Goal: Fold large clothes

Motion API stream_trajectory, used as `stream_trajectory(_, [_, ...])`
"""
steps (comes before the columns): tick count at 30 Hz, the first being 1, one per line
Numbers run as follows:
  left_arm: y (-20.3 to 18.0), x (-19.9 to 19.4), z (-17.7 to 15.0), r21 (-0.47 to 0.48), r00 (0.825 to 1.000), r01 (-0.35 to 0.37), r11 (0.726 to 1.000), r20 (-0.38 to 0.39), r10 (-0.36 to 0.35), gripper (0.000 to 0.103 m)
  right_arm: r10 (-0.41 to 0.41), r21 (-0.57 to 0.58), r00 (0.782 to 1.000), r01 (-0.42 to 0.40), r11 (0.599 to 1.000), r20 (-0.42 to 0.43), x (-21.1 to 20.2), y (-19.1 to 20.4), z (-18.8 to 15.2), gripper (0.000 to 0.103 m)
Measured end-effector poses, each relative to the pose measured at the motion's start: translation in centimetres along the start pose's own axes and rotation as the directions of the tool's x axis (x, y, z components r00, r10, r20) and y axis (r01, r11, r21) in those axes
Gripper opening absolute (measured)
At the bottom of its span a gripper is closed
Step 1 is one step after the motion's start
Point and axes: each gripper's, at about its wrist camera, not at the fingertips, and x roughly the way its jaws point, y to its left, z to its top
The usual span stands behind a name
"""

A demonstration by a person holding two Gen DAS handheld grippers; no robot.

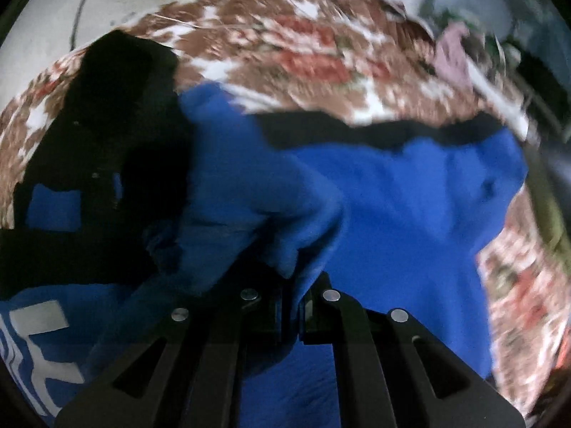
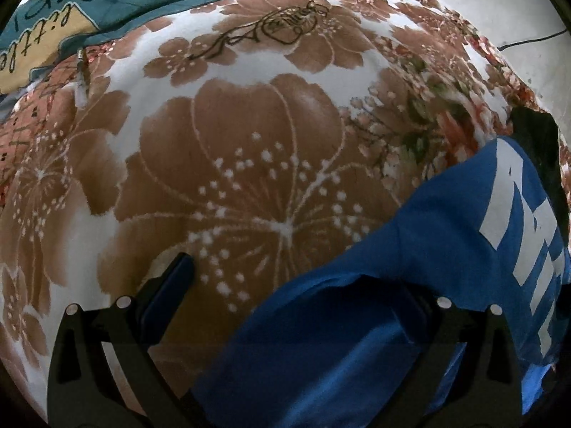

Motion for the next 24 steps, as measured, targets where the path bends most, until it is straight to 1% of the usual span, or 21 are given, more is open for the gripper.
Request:
stream_trajectory(2, [-1.5,1.4,-1.0,0.076,0.997,-0.064,0.995,-0.035,0.067,0.010,0.012,0.001,1.000,-0.012,1.000,0.000,-0.4,-0.2,-0.3,0.099])
stream_trajectory(3, [-2.1,1.7,-1.5,0.113,0.993,-0.100,0.989,-0.047,0.106,0.014,0.018,-0.003,1.000,-0.018,1.000,0.006,-0.8,-0.2,-0.5,0.098])
stream_trajectory(4, [-2.7,1.8,-1.8,0.153,0.987,-0.144,0.978,-0.046,0.152,0.024,0.021,-0.006,1.000,-0.021,1.000,0.017,-1.3,-0.3,-0.6,0.098])
stream_trajectory(5, [-3.3,1.7,-2.1,0.192,0.981,-0.178,0.965,-0.044,0.189,0.044,0.017,-0.009,0.999,-0.017,1.000,0.034,-1.9,-0.4,-0.8,0.098])
stream_trajectory(6, [-3.6,1.4,-2.1,0.206,0.979,-0.187,0.961,-0.043,0.200,0.059,0.010,-0.011,0.999,-0.010,1.000,0.046,-2.4,-0.4,-0.9,0.098])
stream_trajectory(7, [-3.9,0.9,-2.2,0.206,0.979,-0.185,0.961,-0.042,0.197,0.087,0.006,-0.012,0.998,-0.006,1.000,0.056,-2.8,-0.4,-1.1,0.098])
stream_trajectory(8, [-4.2,0.3,-2.3,0.200,0.982,-0.171,0.965,-0.045,0.184,0.089,0.003,-0.013,0.998,-0.002,1.000,0.068,-3.4,-0.5,-1.2,0.098])
stream_trajectory(10, [-4.6,-0.8,-2.4,0.182,0.983,-0.158,0.971,-0.067,0.172,0.089,-0.004,-0.005,0.998,0.004,1.000,0.069,-4.1,-0.7,-1.3,0.098])
stream_trajectory(13, [-4.9,-2.9,-2.5,0.124,0.984,-0.136,0.983,-0.096,0.148,0.089,-0.027,0.003,0.997,0.027,1.000,0.078,-5.4,-1.1,-1.6,0.098])
stream_trajectory(15, [-5.4,-5.0,-2.5,0.088,0.988,-0.113,0.990,-0.095,0.122,0.089,-0.048,0.003,0.994,0.047,0.999,0.094,-6.5,-1.4,-2.1,0.098])
stream_trajectory(17, [-5.6,-7.7,-2.1,0.067,0.993,-0.074,0.995,-0.085,0.080,0.089,-0.085,-0.002,0.989,0.085,0.996,0.118,-7.7,-2.2,-2.6,0.098])
stream_trajectory(19, [-4.5,-11.4,-0.8,0.041,0.998,-0.031,0.999,-0.049,0.033,0.089,-0.125,0.012,0.985,0.124,0.992,0.116,-8.0,-3.7,-3.0,0.098])
stream_trajectory(20, [-3.1,-13.5,0.4,0.025,1.000,-0.010,1.000,-0.021,0.010,0.090,-0.139,0.028,0.985,0.137,0.990,0.101,-8.0,-4.8,-3.3,0.098])
stream_trajectory(21, [-2.0,-15.1,1.3,0.015,1.000,-0.002,1.000,0.004,0.002,0.091,-0.155,0.049,0.984,0.151,0.987,0.086,-7.9,-6.1,-3.7,0.098])
stream_trajectory(22, [0.3,-17.6,2.9,0.007,0.999,-0.008,1.000,0.046,0.007,0.094,-0.168,0.070,0.983,0.163,0.984,0.074,-7.8,-7.4,-4.1,0.098])
stream_trajectory(23, [2.0,-19.1,4.0,0.006,0.997,-0.017,1.000,0.072,0.017,0.096,-0.176,0.095,0.982,0.170,0.981,0.060,-7.7,-8.9,-4.5,0.098])
stream_trajectory(24, [4.5,-21.3,5.4,0.016,0.993,-0.046,0.999,0.108,0.044,0.097,-0.173,0.123,0.984,0.167,0.978,0.045,-7.6,-10.6,-5.1,0.098])
